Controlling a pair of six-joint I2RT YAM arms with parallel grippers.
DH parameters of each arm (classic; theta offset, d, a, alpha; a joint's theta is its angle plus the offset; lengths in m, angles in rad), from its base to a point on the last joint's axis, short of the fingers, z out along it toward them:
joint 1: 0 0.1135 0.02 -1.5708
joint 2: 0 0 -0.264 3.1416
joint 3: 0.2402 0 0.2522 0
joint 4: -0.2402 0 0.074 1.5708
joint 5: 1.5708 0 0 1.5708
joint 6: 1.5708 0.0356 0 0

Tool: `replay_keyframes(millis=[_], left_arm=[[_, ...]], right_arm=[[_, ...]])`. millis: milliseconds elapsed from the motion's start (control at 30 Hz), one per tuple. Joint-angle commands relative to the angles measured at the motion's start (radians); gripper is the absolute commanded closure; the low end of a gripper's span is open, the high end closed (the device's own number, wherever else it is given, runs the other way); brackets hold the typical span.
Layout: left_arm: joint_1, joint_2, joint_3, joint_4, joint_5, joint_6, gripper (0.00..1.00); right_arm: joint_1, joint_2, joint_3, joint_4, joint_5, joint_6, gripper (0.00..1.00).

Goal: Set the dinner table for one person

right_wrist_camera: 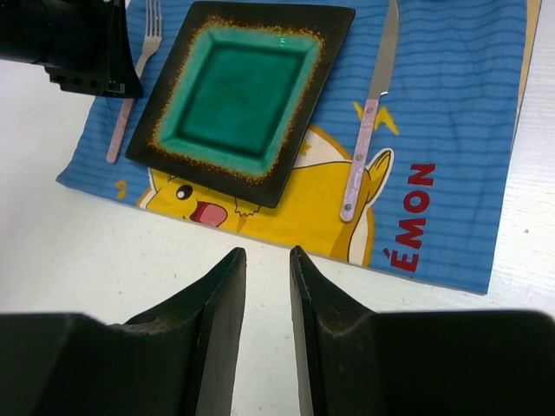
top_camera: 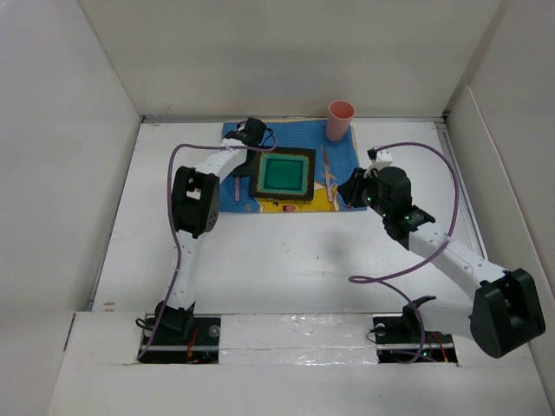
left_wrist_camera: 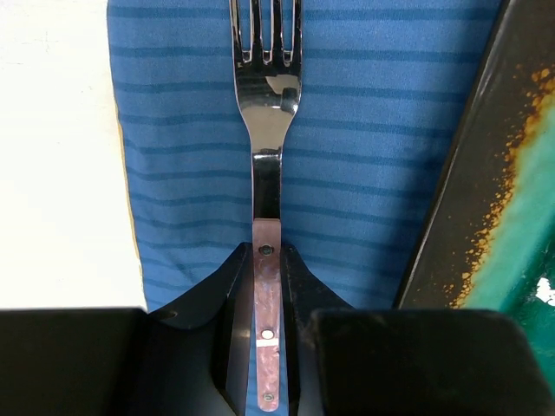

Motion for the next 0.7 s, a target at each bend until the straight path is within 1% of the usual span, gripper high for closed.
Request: replay_keyframes(millis=[0,133,167,200,267,333,367,400,433,467,500,533,567,600,667], left_arm=[[-0.001,-0.014,0.025,-0.010,-0.011,-0.023,0.99],[-0.001,-0.051,0.023,-0.015,-0.030,-0.018,0.90],[-0.001,-0.059,0.026,-0.022,-0.045,-0.018,0.83],[-0.001,-0.074,0.034,-0.038,-0.059,-0.021,0.81],[-0.001,-0.102,0.032,-0.042,-0.077,-0.031,0.72],[-0.001,-0.161,0.022,-0.036,-0.074,-0.043,0.71],[-0.001,-0.186,0.014,-0.033,-0.074,-0.047,0.67],[-0.011,-0.248,-0.006,-0.024,-0.082,-0.057,0.67],[-0.030,-0.288,-0.024,-0.010,-0.091,-0.064,0.67],[-0.044,-0.334,-0.052,0.013,-0.114,-0.067,0.67],[-0.073,-0.435,-0.110,0.063,-0.123,-0.063,0.67],[-0.086,-0.480,-0.132,0.079,-0.125,-0.063,0.67],[-0.086,-0.532,-0.150,0.086,-0.102,-0.073,0.67],[-0.086,-0.630,-0.194,0.109,-0.071,-0.087,0.67],[-0.086,-0.747,-0.280,0.164,0.000,-0.101,0.67]], right_arm=[[0.009,-0.002,0.042,0.022,0.030,-0.017,0.67],[0.018,0.002,0.049,0.019,0.029,-0.017,0.67],[0.018,0.005,0.048,0.020,0.033,-0.017,0.67],[0.018,0.007,0.048,0.020,0.035,-0.017,0.67],[0.018,0.013,0.049,0.016,0.033,-0.017,0.67],[0.018,0.012,0.049,0.016,0.039,-0.018,0.67],[0.018,0.010,0.048,0.019,0.047,-0.018,0.68],[0.018,0.010,0.046,0.022,0.047,-0.018,0.70],[0.018,0.008,0.049,0.017,0.047,-0.021,0.75],[0.018,0.002,0.052,0.013,0.047,-0.024,0.87],[0.030,-0.005,0.051,0.010,0.047,-0.028,0.97],[0.030,-0.017,0.042,0.013,0.076,-0.029,1.00],[0.039,-0.046,0.033,0.019,0.099,-0.034,1.00],[0.040,-0.065,0.025,0.034,0.107,-0.034,1.00],[0.050,-0.109,-0.003,0.043,0.131,-0.041,1.00]])
